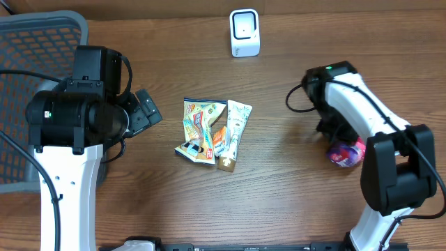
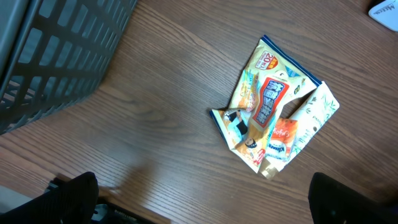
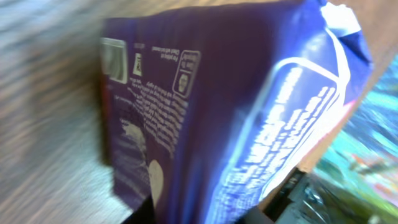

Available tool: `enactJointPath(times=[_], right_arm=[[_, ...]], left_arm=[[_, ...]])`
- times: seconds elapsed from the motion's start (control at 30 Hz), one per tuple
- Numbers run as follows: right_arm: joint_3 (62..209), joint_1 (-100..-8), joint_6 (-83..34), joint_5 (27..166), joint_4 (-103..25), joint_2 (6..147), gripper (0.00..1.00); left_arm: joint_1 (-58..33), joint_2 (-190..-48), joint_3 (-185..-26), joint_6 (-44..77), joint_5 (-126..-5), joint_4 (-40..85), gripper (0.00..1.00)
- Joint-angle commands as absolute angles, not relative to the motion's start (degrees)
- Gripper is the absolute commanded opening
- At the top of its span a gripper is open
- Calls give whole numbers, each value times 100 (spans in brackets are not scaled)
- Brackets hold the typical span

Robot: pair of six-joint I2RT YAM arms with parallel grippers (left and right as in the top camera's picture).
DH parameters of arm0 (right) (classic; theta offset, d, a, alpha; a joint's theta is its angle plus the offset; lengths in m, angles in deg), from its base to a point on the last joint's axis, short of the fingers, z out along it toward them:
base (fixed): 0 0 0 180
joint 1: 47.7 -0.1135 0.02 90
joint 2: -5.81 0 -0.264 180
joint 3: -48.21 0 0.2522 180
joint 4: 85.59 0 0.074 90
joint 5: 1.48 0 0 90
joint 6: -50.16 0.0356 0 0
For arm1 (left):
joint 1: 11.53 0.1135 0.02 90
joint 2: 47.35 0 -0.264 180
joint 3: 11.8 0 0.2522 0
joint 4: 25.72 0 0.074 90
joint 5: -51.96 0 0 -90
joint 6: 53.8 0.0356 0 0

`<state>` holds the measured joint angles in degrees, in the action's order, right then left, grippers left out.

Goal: Scan the item barcode

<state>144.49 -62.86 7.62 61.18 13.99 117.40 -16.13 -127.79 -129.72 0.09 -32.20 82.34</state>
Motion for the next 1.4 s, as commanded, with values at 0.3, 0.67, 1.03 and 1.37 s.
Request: enactJointPath(times=[0.3, 0.67, 1.03, 1.37], right_arm=[[14677, -7287, 452, 7089, 940, 11683, 80], [15975, -7047, -892, 8553, 992, 11681, 94], [16089, -6129, -1491, 8608, 1725, 11683, 91], [14974, -5792, -1952, 8210, 831, 11683, 97]], left_arm=[[-1583, -12792, -12948, -107, -3148, 8230, 99], [-1583, -12792, -12948, -109, -3148, 8230, 100], [-1583, -12792, -12948, -107, -3148, 8230, 100], [-1583, -12792, -12948, -107, -3148, 8230, 100]])
